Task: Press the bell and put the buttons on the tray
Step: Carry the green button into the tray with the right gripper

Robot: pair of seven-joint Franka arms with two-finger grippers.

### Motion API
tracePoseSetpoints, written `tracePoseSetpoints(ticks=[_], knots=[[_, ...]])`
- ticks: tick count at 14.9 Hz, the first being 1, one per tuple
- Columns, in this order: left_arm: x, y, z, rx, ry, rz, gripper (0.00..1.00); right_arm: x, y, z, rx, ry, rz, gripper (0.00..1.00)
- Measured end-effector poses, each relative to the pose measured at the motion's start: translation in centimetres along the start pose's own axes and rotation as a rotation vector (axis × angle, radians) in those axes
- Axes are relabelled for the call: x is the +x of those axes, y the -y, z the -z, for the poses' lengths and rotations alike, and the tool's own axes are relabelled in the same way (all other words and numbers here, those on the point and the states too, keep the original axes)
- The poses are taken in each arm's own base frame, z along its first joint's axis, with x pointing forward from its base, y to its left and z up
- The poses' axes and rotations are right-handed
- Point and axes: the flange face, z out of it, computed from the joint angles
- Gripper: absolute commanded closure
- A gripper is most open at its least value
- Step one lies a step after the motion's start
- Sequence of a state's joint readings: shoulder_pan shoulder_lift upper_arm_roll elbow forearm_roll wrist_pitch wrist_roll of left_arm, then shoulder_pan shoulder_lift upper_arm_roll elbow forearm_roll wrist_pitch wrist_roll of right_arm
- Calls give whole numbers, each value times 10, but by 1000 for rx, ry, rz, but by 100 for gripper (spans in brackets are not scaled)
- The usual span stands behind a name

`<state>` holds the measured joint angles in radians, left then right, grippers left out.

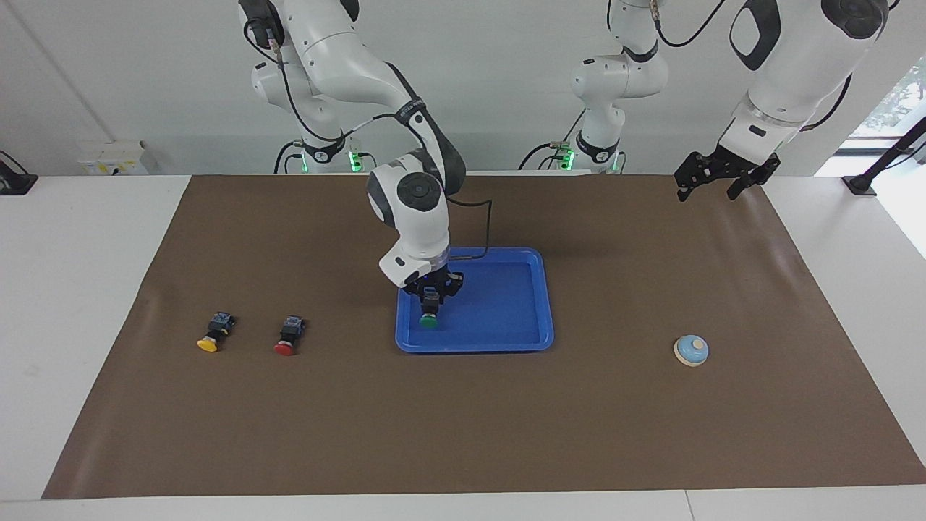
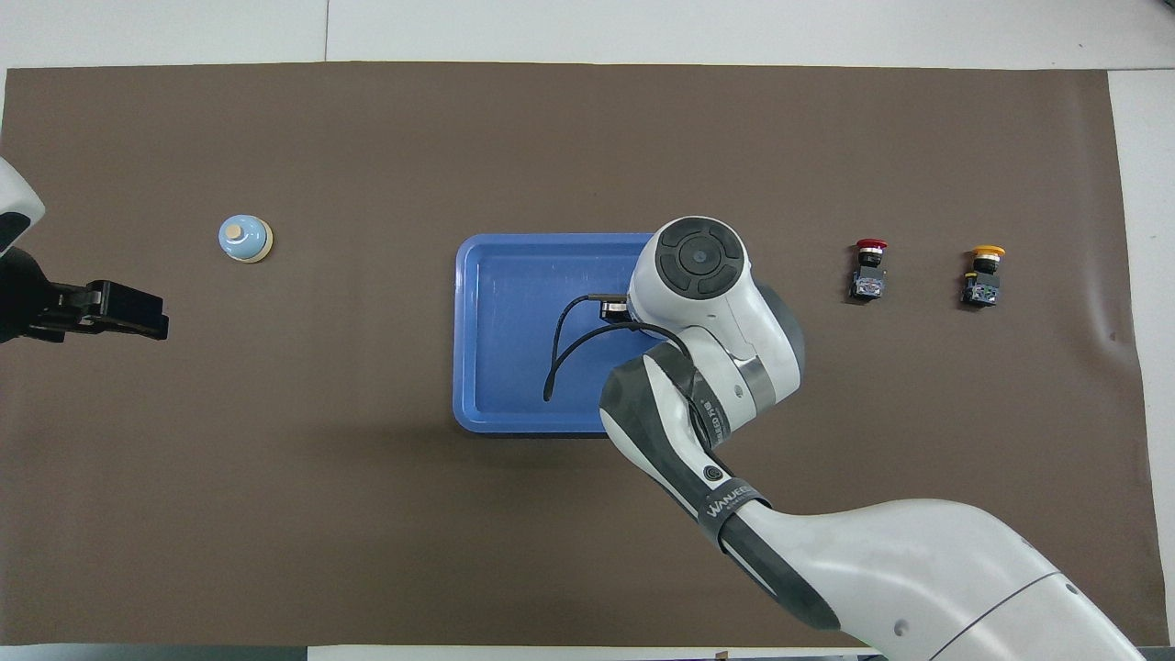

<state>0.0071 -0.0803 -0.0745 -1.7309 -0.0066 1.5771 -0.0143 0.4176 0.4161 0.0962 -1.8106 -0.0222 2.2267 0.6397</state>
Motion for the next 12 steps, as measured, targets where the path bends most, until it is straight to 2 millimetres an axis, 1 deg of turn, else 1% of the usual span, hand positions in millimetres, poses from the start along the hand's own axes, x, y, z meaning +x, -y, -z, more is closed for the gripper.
tracePoseSetpoints(ticks=[3, 4, 5, 6, 8, 10, 11, 12], knots=[[0, 0, 0, 0, 0, 0, 0, -6, -2, -12, 11, -11, -1, 100], [0, 0, 0, 0, 0, 0, 0, -9, -2, -17, 11, -11, 1, 80], [0, 0, 0, 0, 0, 0, 0, -11, -3, -20, 9, -8, 3, 21], [0, 0, 0, 0, 0, 0, 0, -12, -3, -21, 7, -5, 3, 0], [0, 0, 0, 0, 0, 0, 0, -12, -3, -19, 8, -7, 2, 0], [0, 0, 0, 0, 0, 0, 0, -10, -4, -9, 14, -17, -9, 0], [0, 0, 0, 0, 0, 0, 0, -7, -7, 4, 11, -18, -24, 0], [0, 0, 0, 0, 0, 0, 0, 0, -14, 23, 4, -15, -39, 0]])
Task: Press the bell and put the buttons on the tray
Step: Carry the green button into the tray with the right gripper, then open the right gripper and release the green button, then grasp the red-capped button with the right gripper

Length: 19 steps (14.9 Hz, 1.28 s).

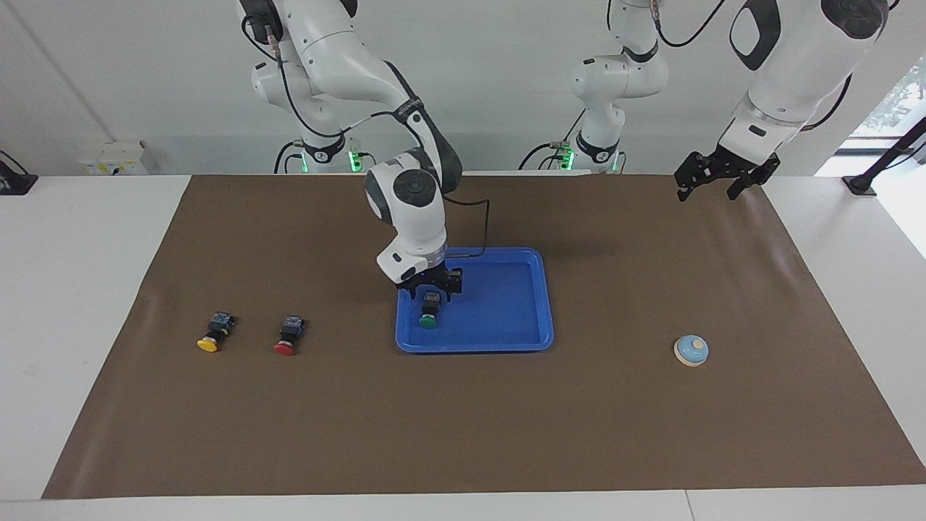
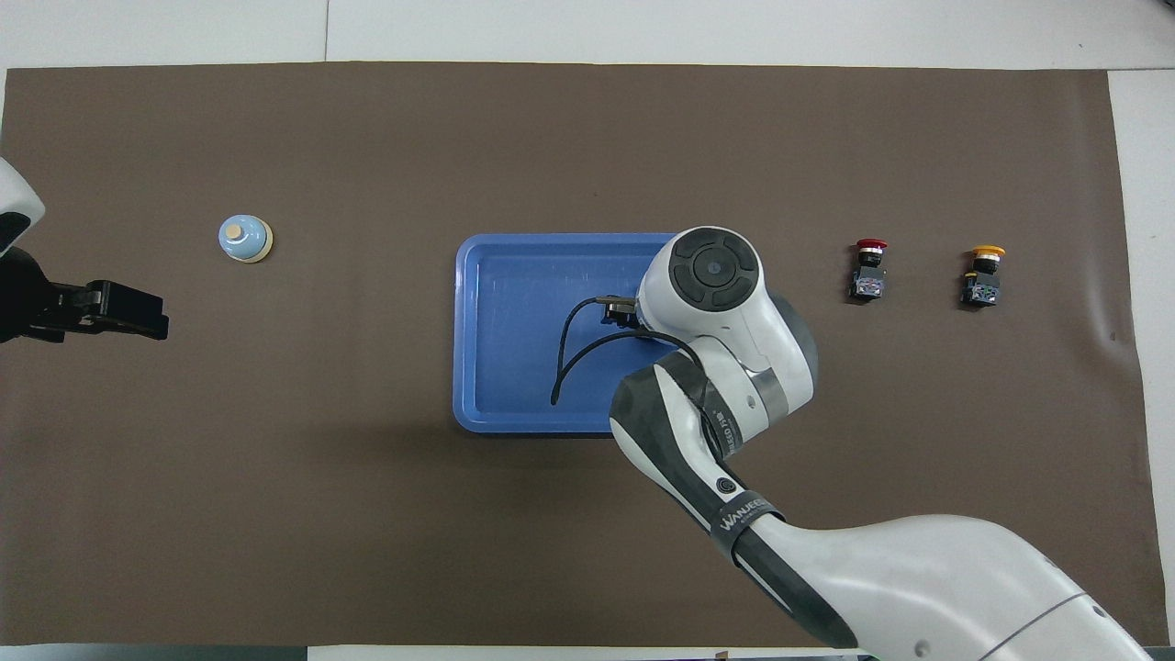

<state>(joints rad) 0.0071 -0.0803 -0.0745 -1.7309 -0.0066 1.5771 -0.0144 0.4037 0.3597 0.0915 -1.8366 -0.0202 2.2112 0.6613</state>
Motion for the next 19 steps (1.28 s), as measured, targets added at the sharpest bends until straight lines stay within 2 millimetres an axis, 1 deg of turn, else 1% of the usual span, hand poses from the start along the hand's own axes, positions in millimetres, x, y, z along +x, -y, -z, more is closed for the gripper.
tracePoseSetpoints(ticks=[1, 2, 3, 4, 5, 6, 7, 9, 11, 12, 13, 14, 16, 19], knots=[[0, 0, 0, 0, 0, 0, 0, 10, -9, 26, -6, 2, -21, 0], [0, 0, 0, 0, 0, 0, 0, 23, -24, 56, -8, -1, -52, 0], [0, 0, 0, 0, 0, 0, 0, 35, -44, 84, -8, -11, -84, 0], [0, 0, 0, 0, 0, 0, 0, 48, -69, 105, -5, -22, -105, 0], [0, 0, 0, 0, 0, 0, 0, 59, -96, 118, -5, -30, -115, 0], [0, 0, 0, 0, 0, 0, 0, 71, -125, 123, -10, -32, -117, 0], [0, 0, 0, 0, 0, 0, 0, 81, -151, 122, -15, -30, -115, 0], [0, 0, 0, 0, 0, 0, 0, 95, -196, 109, -28, -13, -111, 0], [0, 0, 0, 0, 0, 0, 0, 103, -232, 91, -30, -14, -112, 0], [0, 0, 0, 0, 0, 0, 0, 104, -246, 80, -27, -21, -114, 0], [0, 0, 0, 0, 0, 0, 0, 104, -256, 67, -24, -30, -117, 0], [0, 0, 0, 0, 0, 0, 0, 103, -261, 53, -21, -38, -120, 0], [0, 0, 0, 0, 0, 0, 0, 97, -260, 24, -15, -53, -115, 0], [0, 0, 0, 0, 0, 0, 0, 94, -259, -8, -10, -61, -107, 0]])
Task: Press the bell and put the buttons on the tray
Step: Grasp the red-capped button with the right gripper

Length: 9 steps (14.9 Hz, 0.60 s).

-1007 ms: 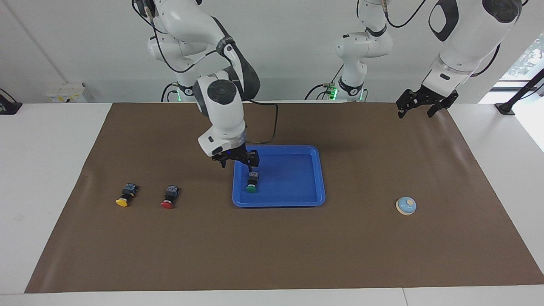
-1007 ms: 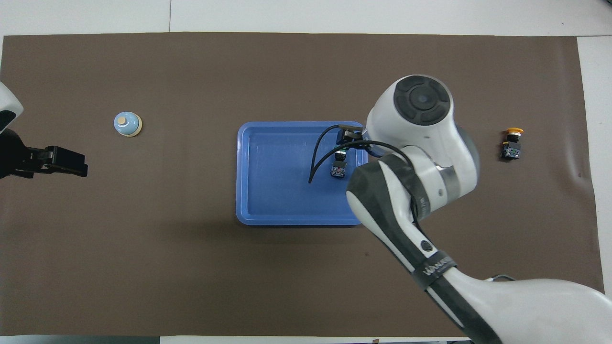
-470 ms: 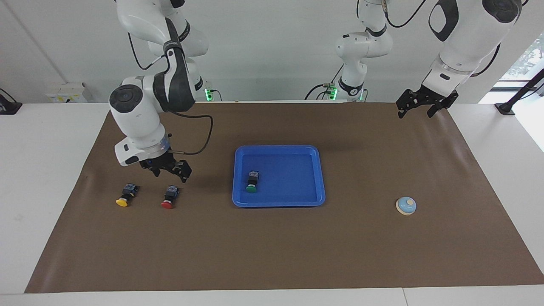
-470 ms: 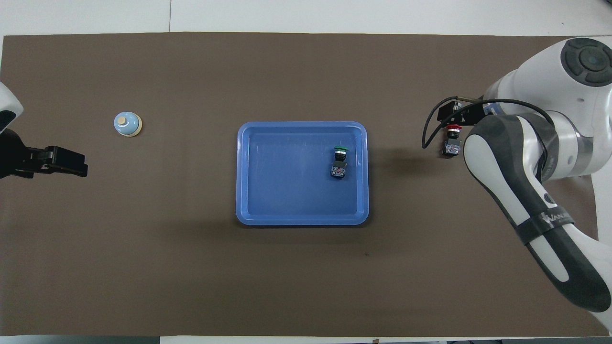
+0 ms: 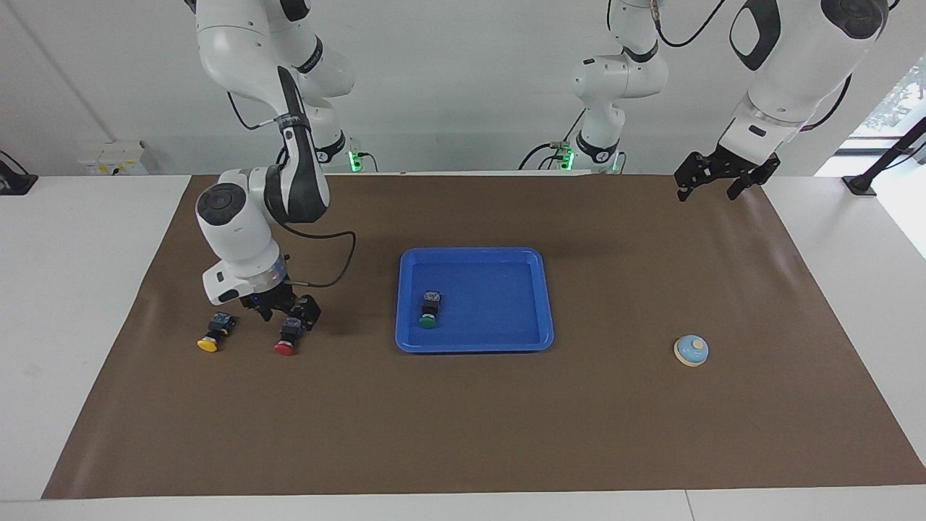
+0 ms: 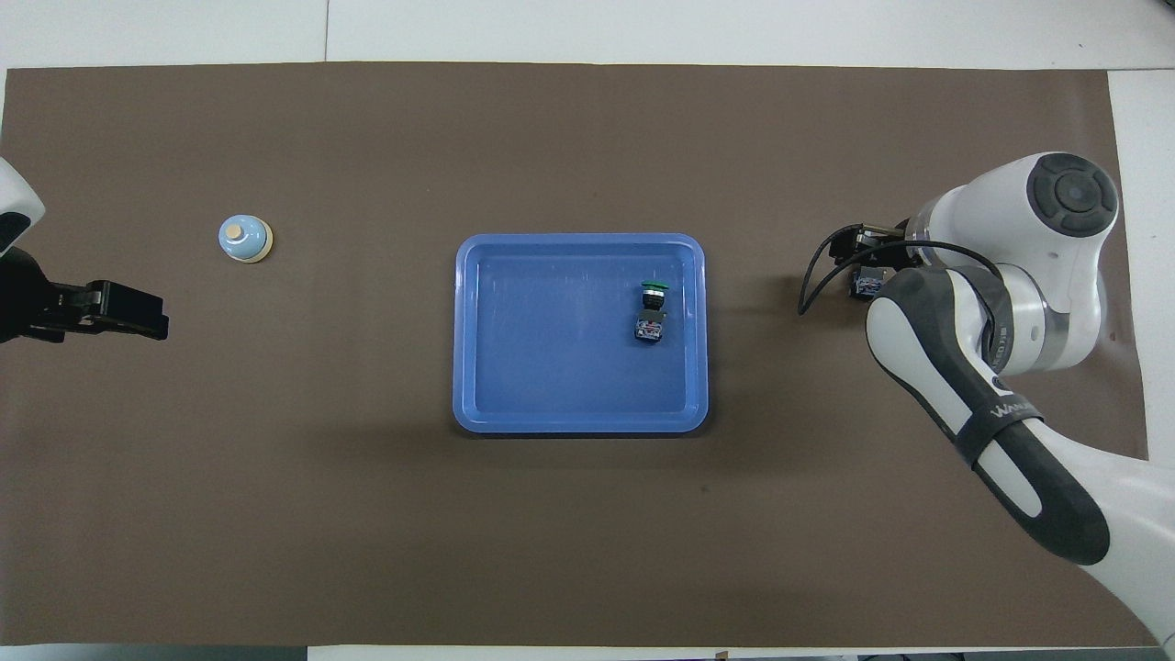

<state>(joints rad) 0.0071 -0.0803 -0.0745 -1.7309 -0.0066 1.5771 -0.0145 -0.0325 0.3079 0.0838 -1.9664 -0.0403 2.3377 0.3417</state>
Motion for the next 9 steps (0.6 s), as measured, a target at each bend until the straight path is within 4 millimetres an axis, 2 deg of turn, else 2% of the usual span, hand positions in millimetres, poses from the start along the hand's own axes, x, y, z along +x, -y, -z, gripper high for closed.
tracePoseSetpoints(ticks=[1, 2, 3, 6, 7, 9], knots=[[0, 0, 0, 0, 0, 0, 0, 0, 0, -8, 2, -3, 1, 0], [0, 0, 0, 0, 0, 0, 0, 1, 0, -15, 5, -9, 1, 10], [0, 0, 0, 0, 0, 0, 0, 1, -1, -22, 8, -15, 0, 26], [0, 0, 0, 0, 0, 0, 0, 0, -4, -31, 9, -19, -3, 89], [0, 0, 0, 0, 0, 0, 0, -1, -4, -31, 9, -20, -4, 100], [0, 0, 0, 0, 0, 0, 0, -1, -4, -31, 9, -20, -4, 100]])
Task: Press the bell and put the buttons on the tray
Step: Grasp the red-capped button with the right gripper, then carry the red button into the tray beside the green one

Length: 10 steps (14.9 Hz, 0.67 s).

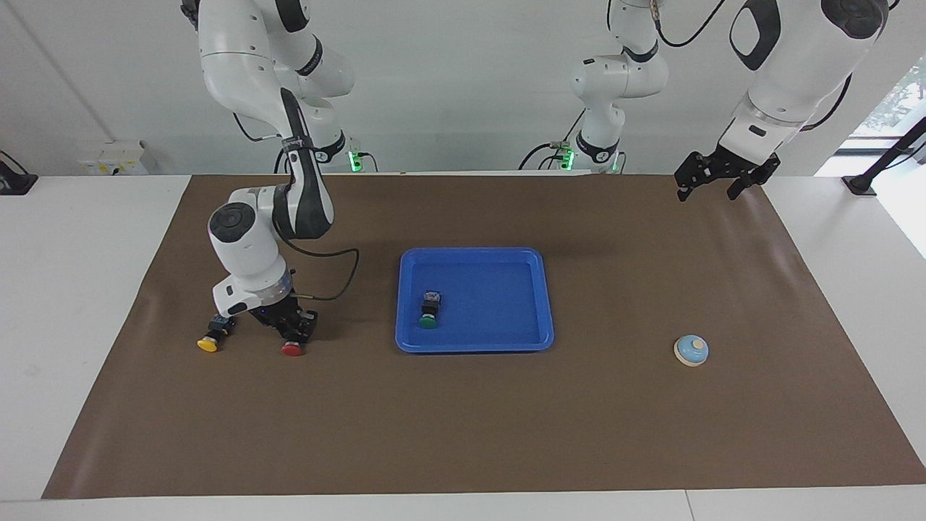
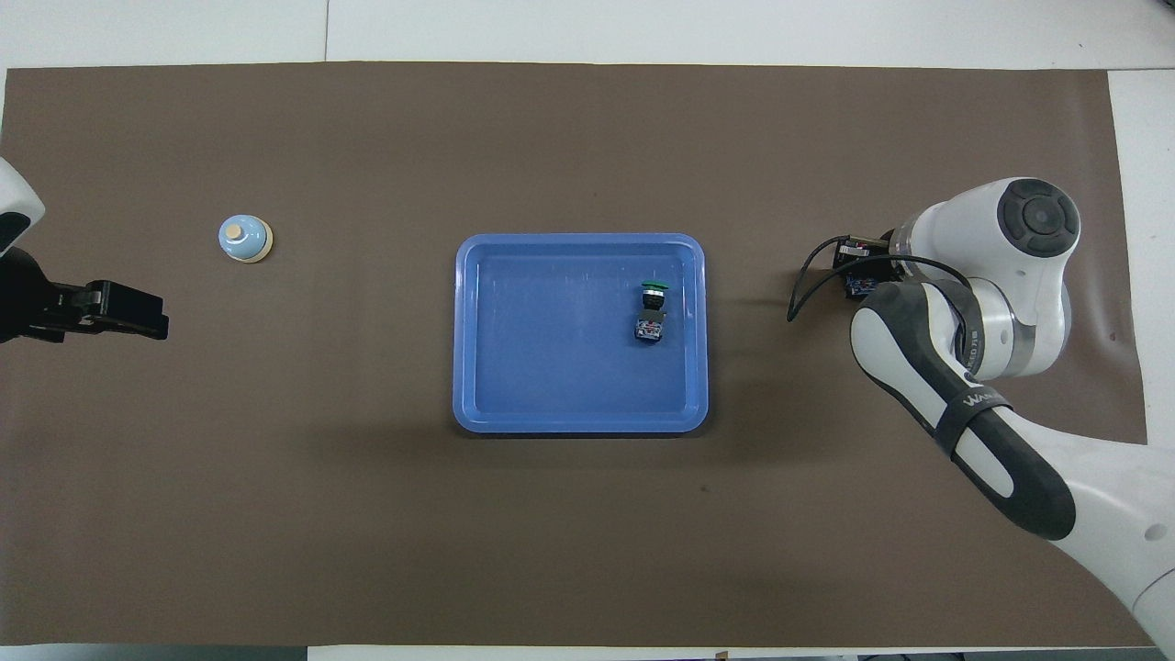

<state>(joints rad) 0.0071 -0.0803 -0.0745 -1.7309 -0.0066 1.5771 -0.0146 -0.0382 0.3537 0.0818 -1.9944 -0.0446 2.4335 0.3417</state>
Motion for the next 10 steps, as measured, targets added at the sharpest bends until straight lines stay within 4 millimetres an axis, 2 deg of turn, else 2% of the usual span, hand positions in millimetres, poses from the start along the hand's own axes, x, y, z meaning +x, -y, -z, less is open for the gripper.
tracePoseSetpoints(ticks=[4, 6, 8, 10], knots=[[0, 0, 0, 0, 0, 0, 0, 0, 1, 1, -2, 7, 2, 100], [0, 0, 0, 0, 0, 0, 0, 5, 8, 15, -14, 39, 10, 100], [0, 0, 0, 0, 0, 0, 0, 17, 25, 51, -24, 71, 25, 100], [0, 0, 0, 0, 0, 0, 0, 21, 60, 97, -29, 81, 41, 100]])
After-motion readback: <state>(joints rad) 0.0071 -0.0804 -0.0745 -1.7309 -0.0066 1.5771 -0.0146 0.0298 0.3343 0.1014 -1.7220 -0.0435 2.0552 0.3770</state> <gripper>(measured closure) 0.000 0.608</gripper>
